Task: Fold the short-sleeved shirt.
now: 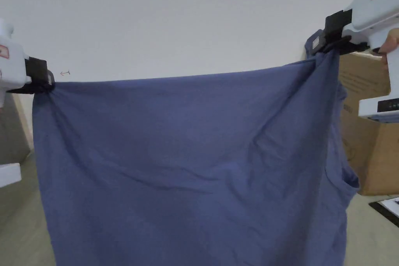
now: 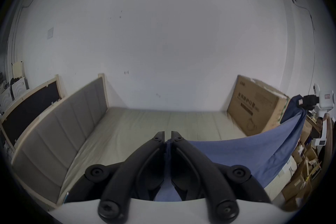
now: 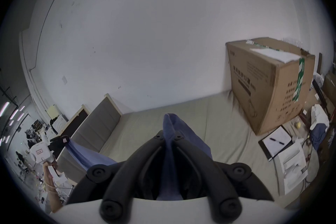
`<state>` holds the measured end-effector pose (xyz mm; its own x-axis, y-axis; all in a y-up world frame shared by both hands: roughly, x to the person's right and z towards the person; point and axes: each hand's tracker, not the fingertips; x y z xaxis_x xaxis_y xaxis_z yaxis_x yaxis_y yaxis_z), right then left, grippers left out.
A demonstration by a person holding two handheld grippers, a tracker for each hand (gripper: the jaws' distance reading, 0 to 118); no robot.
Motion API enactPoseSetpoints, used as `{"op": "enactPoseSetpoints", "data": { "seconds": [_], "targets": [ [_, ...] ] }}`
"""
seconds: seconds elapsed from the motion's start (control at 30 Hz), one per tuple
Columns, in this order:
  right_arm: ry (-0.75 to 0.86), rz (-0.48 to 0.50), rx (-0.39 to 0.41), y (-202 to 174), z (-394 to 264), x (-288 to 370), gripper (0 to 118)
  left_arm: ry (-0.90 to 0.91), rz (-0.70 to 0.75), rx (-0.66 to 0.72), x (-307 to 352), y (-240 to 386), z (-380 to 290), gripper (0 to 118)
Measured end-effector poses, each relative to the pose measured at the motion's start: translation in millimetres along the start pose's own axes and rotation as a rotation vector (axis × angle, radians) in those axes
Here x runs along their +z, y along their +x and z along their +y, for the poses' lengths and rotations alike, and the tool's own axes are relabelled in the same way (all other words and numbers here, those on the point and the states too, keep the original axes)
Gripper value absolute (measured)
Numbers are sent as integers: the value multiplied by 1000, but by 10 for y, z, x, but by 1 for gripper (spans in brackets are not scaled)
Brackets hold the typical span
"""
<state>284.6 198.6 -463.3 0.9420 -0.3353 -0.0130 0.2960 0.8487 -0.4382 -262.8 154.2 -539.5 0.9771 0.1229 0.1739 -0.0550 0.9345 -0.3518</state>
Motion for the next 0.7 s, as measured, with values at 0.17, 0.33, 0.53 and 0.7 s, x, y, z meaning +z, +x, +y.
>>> {"op": "enactPoseSetpoints", "data": {
  "seconds": [0.17, 0.33, 0.53, 0.7],
  "targets": [
    [67, -19, 12, -176, 615, -45, 2, 68, -29, -5, -300, 82, 773, 3],
    [131, -53, 4, -120, 1364, -261, 2, 135, -15, -32, -683, 108, 1488, 3],
    [178, -68, 34, -170, 1758, -484, 2, 179, 10, -15, -1103, 99, 2012, 3],
    [156, -75, 7, -6, 1682, -973, 2, 187, 30, -46, -1506, 104, 1936, 3]
  ]
}}
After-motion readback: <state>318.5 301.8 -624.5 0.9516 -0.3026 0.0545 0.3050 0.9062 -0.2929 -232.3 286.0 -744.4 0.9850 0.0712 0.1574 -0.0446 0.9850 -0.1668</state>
